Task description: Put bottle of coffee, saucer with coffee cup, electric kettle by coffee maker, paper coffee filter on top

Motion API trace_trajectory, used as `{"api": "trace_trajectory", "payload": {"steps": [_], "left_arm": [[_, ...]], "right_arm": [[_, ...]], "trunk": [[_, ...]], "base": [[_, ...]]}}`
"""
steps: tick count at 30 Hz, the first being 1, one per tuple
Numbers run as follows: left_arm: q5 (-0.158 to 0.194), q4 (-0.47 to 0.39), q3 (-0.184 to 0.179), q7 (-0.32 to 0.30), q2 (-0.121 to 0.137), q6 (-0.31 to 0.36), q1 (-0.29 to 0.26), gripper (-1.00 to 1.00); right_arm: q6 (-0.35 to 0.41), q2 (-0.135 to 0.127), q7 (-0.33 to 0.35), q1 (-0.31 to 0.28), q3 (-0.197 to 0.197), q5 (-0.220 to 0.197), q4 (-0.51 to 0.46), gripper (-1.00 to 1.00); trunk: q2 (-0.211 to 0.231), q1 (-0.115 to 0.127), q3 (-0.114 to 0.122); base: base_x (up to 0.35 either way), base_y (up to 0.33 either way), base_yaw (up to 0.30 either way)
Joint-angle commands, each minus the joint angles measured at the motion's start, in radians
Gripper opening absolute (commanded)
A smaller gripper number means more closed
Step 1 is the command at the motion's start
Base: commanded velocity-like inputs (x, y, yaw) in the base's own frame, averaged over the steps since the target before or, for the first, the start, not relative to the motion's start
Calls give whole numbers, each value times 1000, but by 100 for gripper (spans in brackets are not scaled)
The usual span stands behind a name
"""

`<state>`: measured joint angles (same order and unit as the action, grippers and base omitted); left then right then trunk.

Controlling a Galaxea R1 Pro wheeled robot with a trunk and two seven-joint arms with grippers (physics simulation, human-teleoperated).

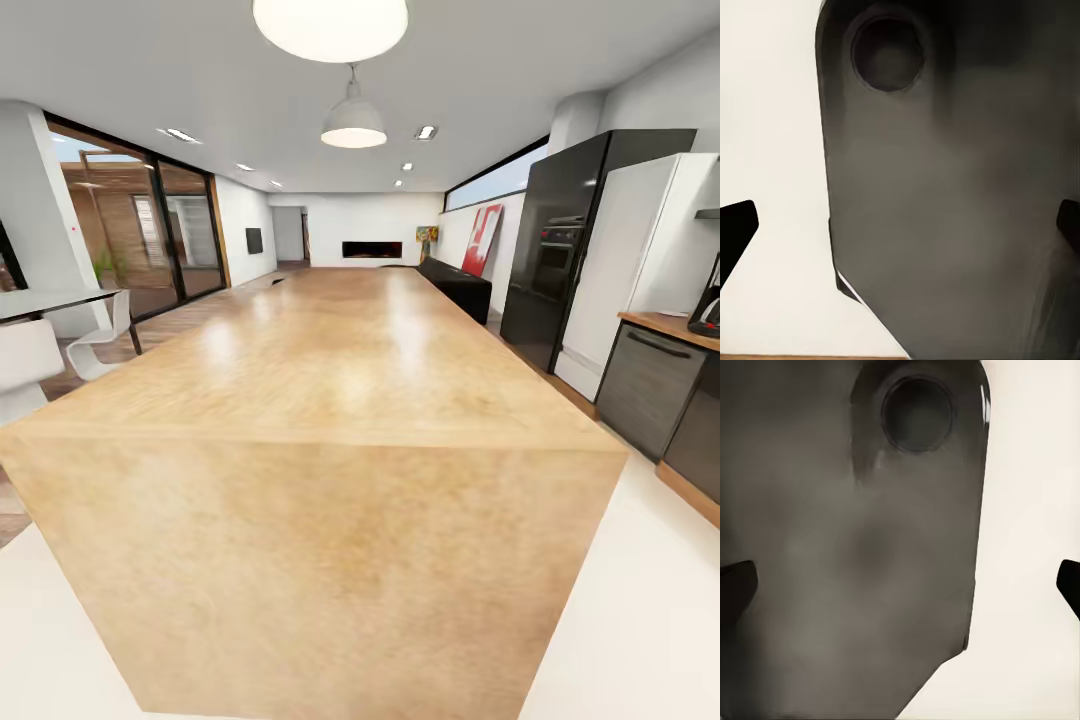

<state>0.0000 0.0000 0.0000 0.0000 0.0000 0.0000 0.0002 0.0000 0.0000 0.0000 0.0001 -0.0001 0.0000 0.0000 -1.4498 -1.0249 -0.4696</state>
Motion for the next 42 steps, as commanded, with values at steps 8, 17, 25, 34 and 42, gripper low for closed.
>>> {"api": "trace_trajectory", "payload": {"steps": [8, 17, 25, 34, 42], "left_arm": [[1, 5, -1, -5, -8, -2, 0, 100], [-8, 6, -6, -5, -7, -1, 0, 100], [-10, 6, -11, -6, -3, -2, 0, 100], [-12, 6, -11, -6, -2, -2, 0, 100], [-12, 6, -12, -5, -2, -2, 0, 100]], "right_arm": [[7, 27, 8, -5, 0, 2, -22, 100], [-10, 59, 8, -8, -4, 3, -57, 100], [-11, 58, 6, -8, -3, 5, -60, 100], [-11, 57, 6, -8, -2, 5, -60, 100], [-11, 57, 6, -8, -1, 5, -61, 100]], "trunk": [[0, 0, 0], [0, 0, 0], [0, 0, 0], [0, 0, 0], [0, 0, 0]], "base": [[0, 0, 0], [0, 0, 0], [0, 0, -46], [0, 0, -246], [-95, 0, -264]]}}
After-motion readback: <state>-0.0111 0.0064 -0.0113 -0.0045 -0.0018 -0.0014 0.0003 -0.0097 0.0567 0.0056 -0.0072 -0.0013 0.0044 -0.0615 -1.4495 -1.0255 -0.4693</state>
